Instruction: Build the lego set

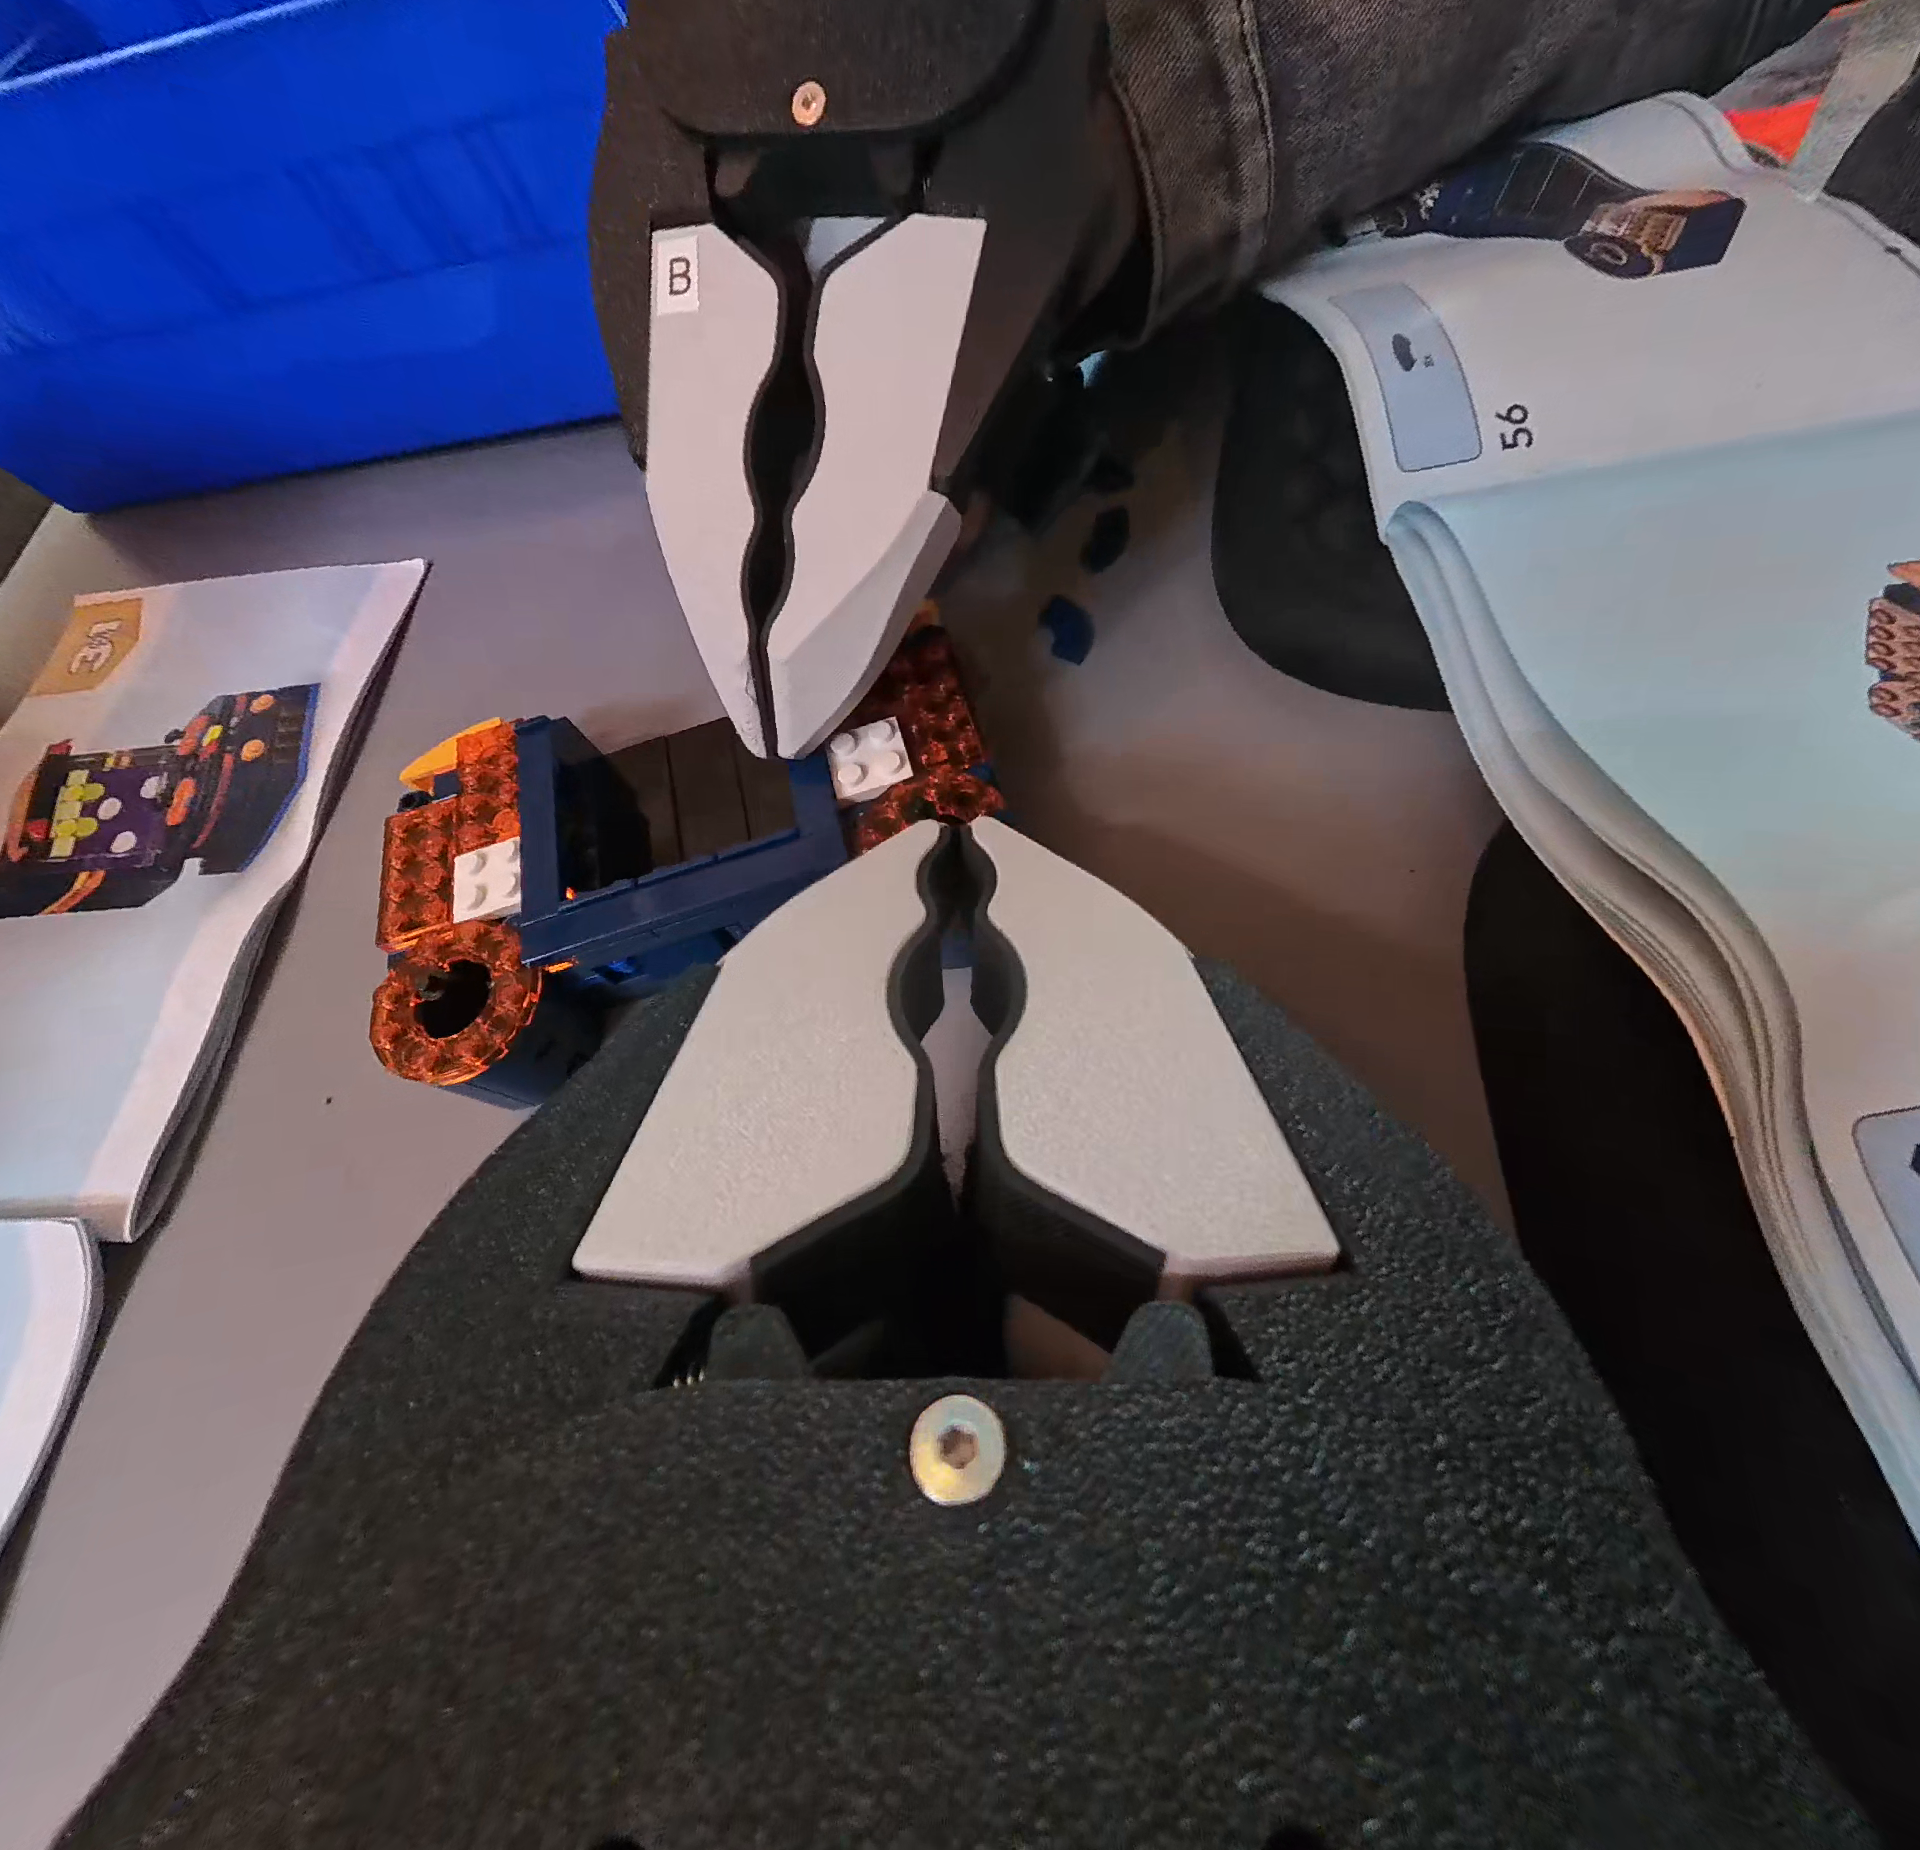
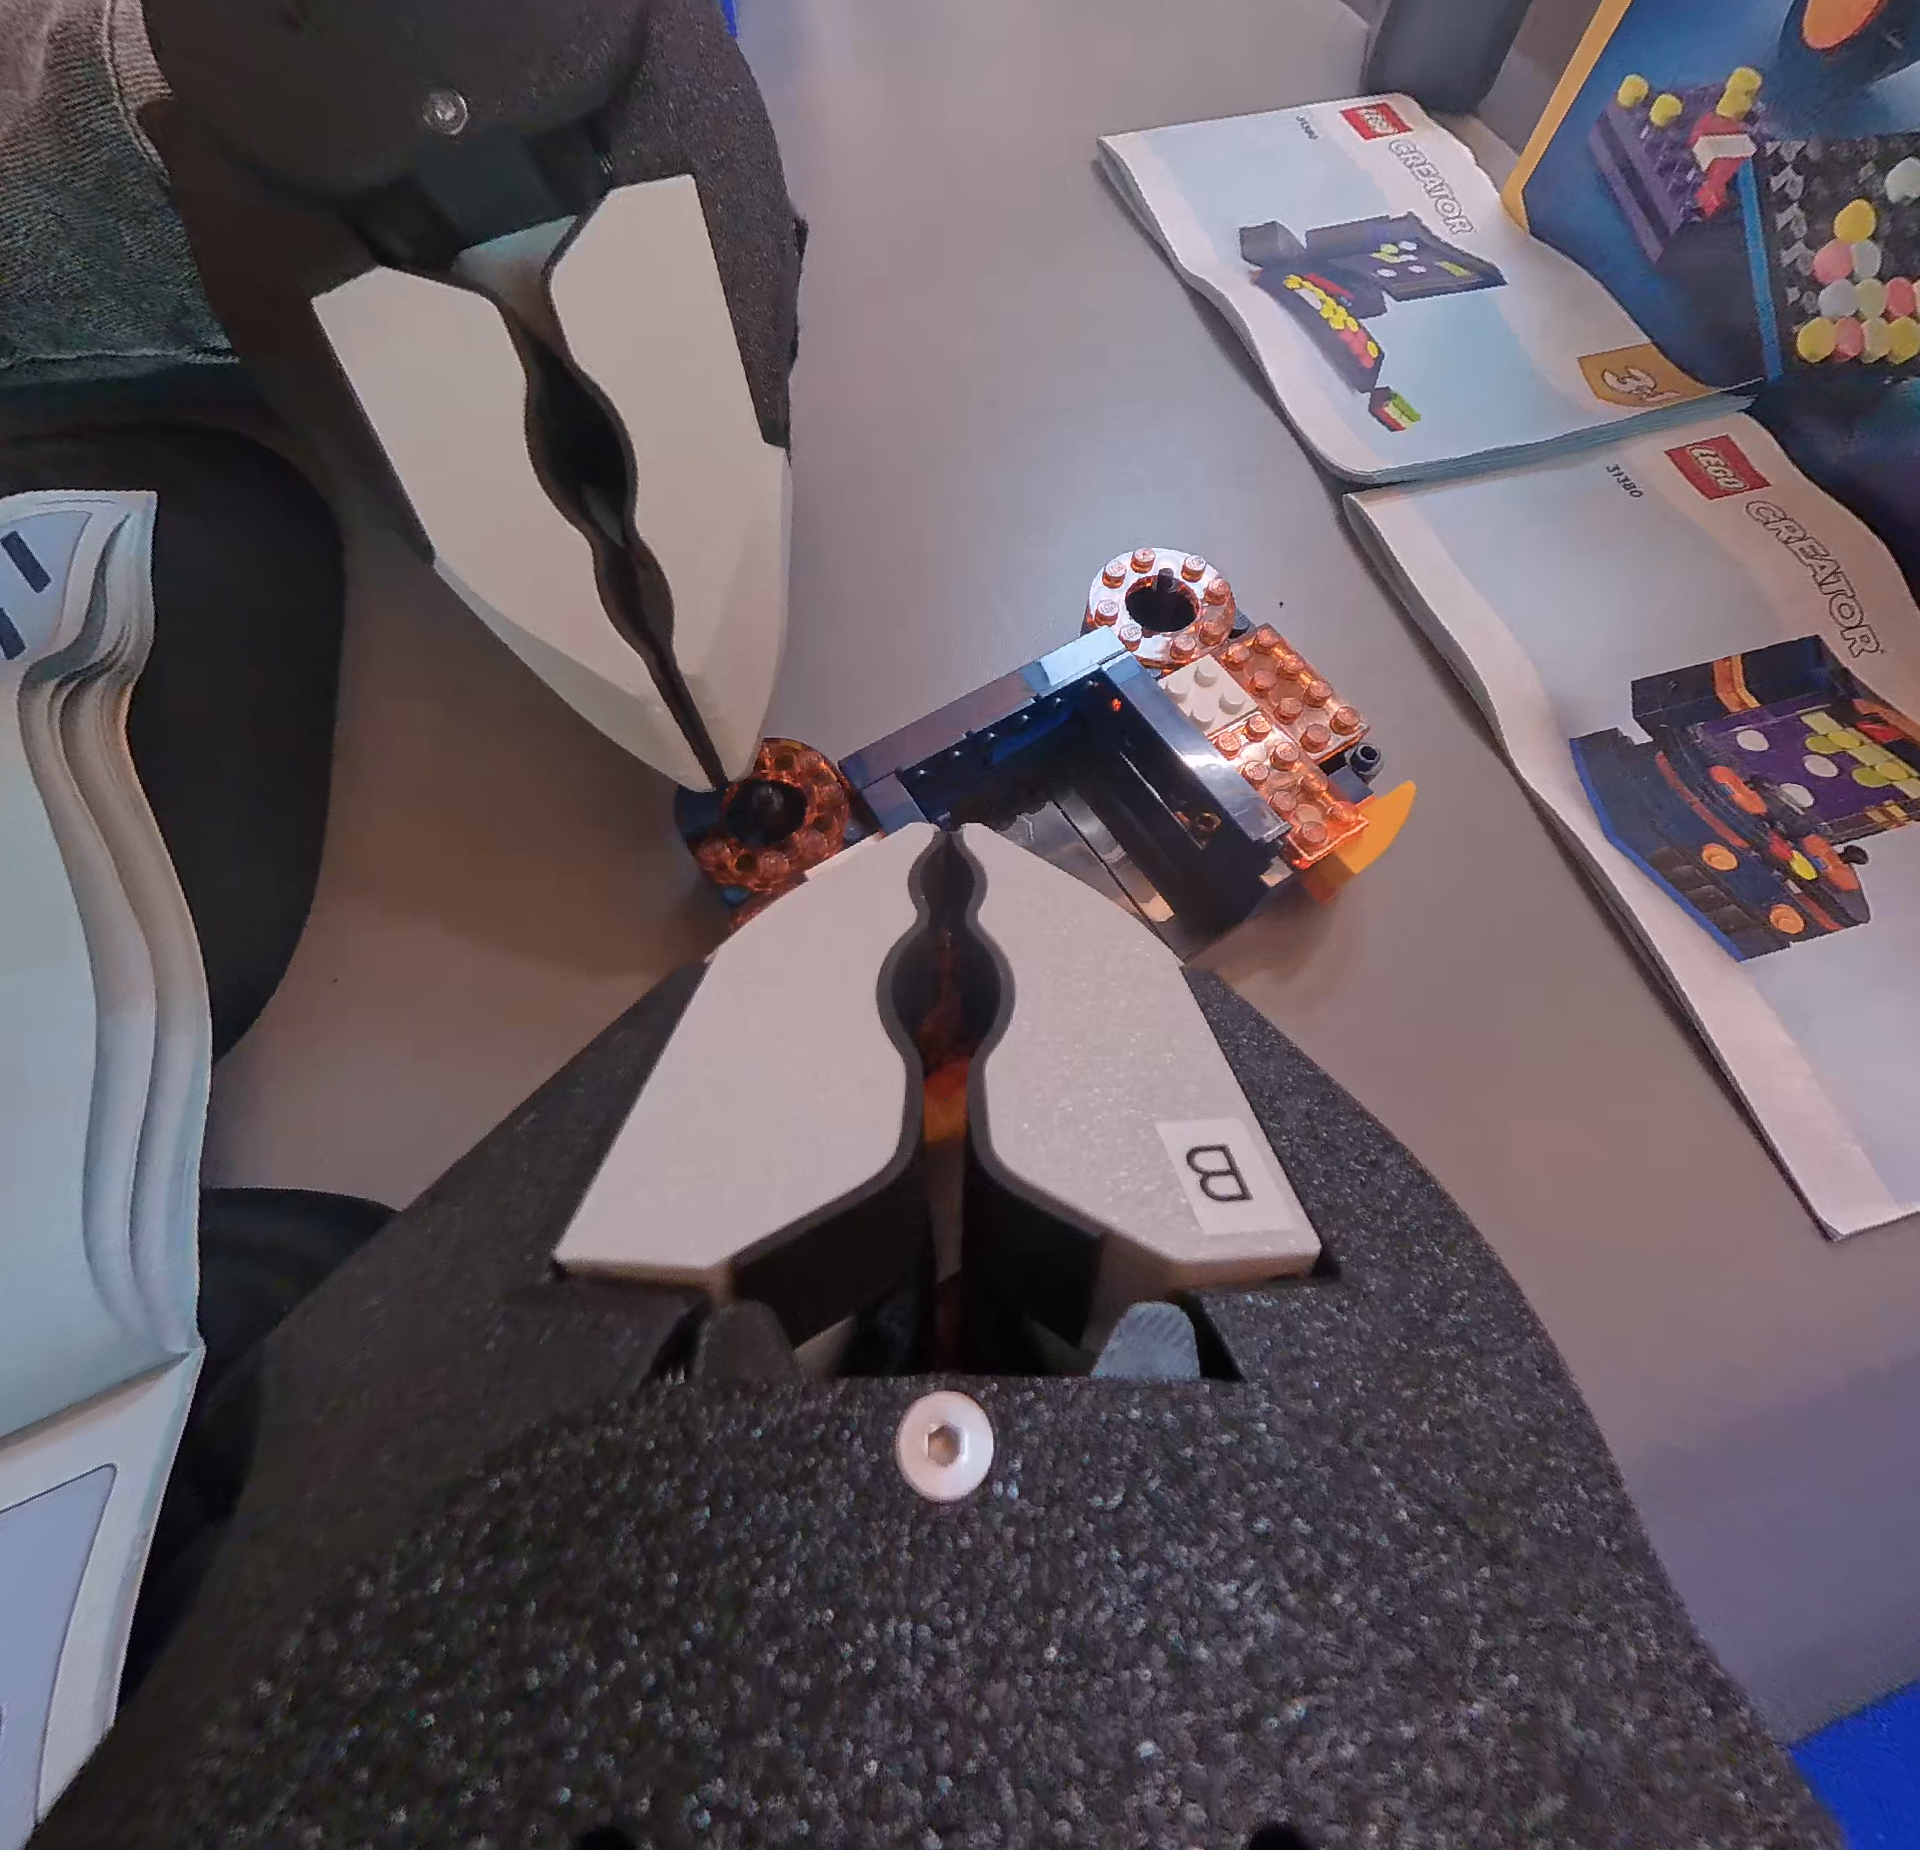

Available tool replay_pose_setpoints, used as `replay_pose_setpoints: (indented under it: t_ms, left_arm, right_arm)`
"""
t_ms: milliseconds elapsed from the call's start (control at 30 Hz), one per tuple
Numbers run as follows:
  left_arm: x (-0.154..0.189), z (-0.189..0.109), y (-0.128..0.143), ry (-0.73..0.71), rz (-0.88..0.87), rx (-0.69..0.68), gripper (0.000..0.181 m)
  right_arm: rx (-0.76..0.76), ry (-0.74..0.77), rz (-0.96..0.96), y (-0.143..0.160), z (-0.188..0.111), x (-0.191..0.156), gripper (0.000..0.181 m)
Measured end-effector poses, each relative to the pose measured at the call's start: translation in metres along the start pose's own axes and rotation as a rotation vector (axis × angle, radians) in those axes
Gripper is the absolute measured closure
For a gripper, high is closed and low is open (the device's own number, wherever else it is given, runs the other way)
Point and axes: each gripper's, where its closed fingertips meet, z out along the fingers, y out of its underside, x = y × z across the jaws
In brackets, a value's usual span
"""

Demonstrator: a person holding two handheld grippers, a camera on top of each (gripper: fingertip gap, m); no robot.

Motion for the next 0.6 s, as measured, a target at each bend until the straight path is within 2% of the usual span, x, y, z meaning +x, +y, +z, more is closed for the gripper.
replay_pose_setpoints:
  t_ms: [233,400,500,600]
  left_arm:
    - [0.005,0.002,-0.001,0.006,0.087,0.007,0.181]
    - [0.005,0.002,-0.001,0.009,0.049,-0.010,0.181]
    - [0.004,0.001,-0.002,0.034,-0.040,0.015,0.181]
    - [-0.004,-0.010,-0.007,0.009,-0.079,0.069,0.181]
  right_arm:
    - [0.002,-0.008,0.006,0.000,0.000,-0.001,0.181]
    - [-0.002,-0.012,0.010,0.000,0.000,0.000,0.181]
    - [-0.019,-0.021,-0.029,-0.002,-0.002,-0.001,0.181]
    - [0.077,-0.044,-0.071,-0.021,-0.013,-0.010,0.181]
